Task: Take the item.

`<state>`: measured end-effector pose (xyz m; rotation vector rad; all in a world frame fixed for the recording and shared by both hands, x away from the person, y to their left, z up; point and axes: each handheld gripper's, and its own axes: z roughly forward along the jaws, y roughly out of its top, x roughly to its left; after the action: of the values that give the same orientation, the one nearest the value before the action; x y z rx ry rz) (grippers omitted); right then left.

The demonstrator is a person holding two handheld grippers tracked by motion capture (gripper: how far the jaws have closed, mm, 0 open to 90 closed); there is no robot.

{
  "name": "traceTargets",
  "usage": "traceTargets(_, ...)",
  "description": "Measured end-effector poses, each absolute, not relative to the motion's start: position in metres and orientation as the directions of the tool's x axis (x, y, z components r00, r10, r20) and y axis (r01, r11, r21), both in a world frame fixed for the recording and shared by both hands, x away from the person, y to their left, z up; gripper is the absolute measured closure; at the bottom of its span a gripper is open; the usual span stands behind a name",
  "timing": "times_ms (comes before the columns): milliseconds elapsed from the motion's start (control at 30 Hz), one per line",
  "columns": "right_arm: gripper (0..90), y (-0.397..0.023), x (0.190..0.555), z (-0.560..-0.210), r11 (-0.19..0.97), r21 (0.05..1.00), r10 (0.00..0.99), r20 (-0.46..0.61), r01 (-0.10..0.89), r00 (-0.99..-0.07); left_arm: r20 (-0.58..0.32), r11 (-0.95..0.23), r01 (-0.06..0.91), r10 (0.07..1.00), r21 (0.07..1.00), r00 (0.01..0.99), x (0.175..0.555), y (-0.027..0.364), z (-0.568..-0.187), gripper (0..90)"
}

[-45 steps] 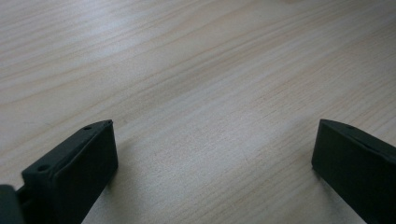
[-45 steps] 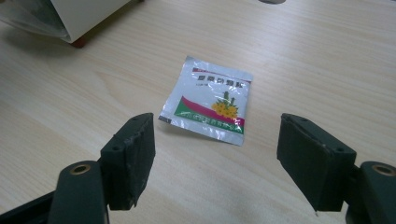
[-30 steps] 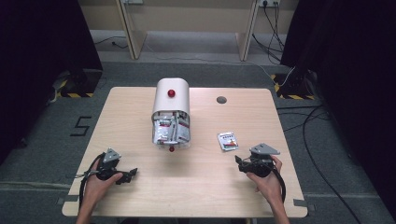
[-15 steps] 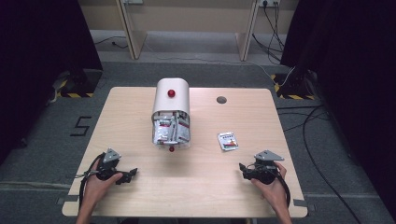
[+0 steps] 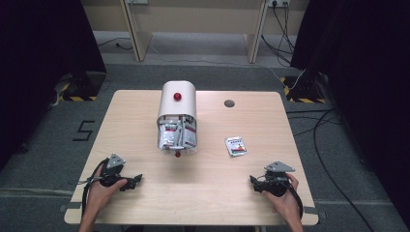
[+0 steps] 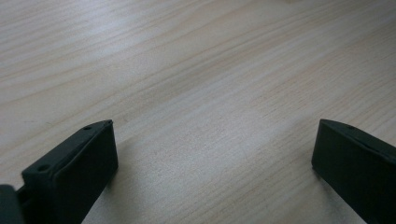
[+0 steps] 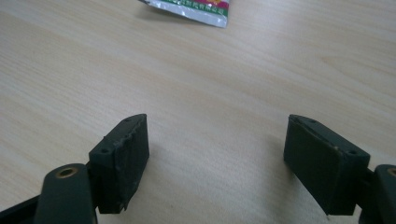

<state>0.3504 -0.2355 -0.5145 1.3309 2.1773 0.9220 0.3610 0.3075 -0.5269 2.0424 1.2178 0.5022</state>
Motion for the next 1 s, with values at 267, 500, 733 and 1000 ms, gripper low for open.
traceTargets(267, 21.8, -0.241, 0.343, -0.517, 0.308, 0.733, 0.896, -0.009, 0.607, -0.443, -0.022, -0.316, 0.605, 0.875, 0.731, 0.484, 0.361, 0.308, -0.527, 0.0)
traceTargets(500, 19.9, -0.243, 0.338, -0.517, 0.306, 0.734, 0.897, -0.009, 0.607, -0.442, -0.022, -0.315, 0.605, 0.876, 0.731, 0.483, 0.361, 0.308, -0.527, 0.0)
traceTargets(733, 18.5, -0.243, 0.329, -0.517, 0.296, 0.732, 0.904, -0.007, 0.613, -0.428, -0.022, -0.315, 0.606, 0.876, 0.731, 0.482, 0.361, 0.308, -0.527, 0.0)
traceTargets(1000, 18.4, -0.244, 0.320, -0.518, 0.297, 0.733, 0.904, -0.009, 0.612, -0.428, -0.021, -0.315, 0.606, 0.876, 0.731, 0.481, 0.360, 0.308, -0.527, 0.0)
